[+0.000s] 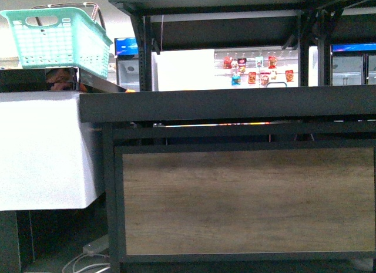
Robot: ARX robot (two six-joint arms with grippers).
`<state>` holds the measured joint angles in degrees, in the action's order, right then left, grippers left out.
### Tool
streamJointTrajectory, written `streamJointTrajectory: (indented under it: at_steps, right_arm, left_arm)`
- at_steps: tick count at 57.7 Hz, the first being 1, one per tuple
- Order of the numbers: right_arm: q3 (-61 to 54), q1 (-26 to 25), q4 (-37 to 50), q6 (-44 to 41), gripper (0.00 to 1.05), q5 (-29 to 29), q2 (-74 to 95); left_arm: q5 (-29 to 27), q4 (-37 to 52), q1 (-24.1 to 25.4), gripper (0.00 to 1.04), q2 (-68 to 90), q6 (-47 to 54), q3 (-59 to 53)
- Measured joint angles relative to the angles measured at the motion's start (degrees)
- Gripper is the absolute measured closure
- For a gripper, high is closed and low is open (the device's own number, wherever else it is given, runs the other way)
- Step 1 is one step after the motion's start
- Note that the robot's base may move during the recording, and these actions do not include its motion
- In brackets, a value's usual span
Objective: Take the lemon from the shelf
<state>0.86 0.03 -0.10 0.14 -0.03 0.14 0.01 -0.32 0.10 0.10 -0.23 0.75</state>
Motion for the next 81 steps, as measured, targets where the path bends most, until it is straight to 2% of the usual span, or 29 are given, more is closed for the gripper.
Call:
streamJointTrajectory:
  at_steps: [81]
  right_arm:
    - [0.0, 0.0, 0.0, 0.0, 0.02, 0.0, 0.0]
  left_arm:
    - [0.0, 0.0, 0.0, 0.08, 0.0, 0.0, 0.0]
